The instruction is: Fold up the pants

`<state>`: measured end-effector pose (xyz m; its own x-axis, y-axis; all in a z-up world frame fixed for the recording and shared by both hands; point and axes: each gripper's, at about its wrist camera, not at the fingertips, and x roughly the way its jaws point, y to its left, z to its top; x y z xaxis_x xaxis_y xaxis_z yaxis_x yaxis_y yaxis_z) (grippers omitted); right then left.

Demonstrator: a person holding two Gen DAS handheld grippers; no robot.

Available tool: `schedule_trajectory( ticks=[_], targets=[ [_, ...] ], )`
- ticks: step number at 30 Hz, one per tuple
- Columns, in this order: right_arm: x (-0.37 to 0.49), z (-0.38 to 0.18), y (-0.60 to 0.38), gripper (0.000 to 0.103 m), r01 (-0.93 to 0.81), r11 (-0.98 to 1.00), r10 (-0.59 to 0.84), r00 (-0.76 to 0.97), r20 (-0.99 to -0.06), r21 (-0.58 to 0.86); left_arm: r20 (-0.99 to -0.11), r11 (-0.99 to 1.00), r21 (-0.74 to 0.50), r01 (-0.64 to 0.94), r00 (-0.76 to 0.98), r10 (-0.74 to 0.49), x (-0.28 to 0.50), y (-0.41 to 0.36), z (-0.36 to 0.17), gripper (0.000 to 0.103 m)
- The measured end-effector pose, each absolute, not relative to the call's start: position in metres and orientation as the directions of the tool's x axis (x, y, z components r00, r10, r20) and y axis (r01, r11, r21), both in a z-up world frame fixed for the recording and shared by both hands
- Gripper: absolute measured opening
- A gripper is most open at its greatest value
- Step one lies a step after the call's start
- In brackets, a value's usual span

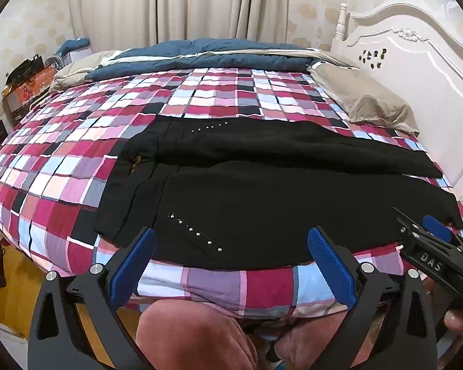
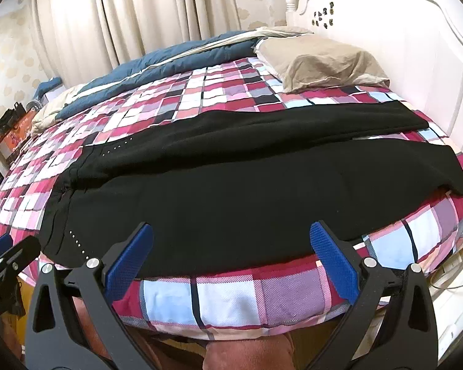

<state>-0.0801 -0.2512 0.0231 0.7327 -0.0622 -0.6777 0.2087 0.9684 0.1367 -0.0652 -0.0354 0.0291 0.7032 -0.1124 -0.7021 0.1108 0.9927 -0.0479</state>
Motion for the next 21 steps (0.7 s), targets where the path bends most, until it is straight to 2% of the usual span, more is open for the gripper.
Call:
schedule_trajectory(
  ticks=[11, 21],
  targets=[
    [-0.088, 0.028, -0.235, 0.101, 0.172, 0.979, -0.052, 0.735, -0.676, 0.111, -0.67, 0.991, -0.068, 0.113, 0.731, -0.129, -0.075, -0.026, 0.049, 0.098],
    [-0.099, 0.036, -0.225, 0.101, 0.15, 0.984, -0.052, 0.749, -0.66, 0.093, -0.683, 0.994, -0.067, 0.09, 0.722, -0.112, -0.073, -0.017, 0.041, 0.098]
  ],
)
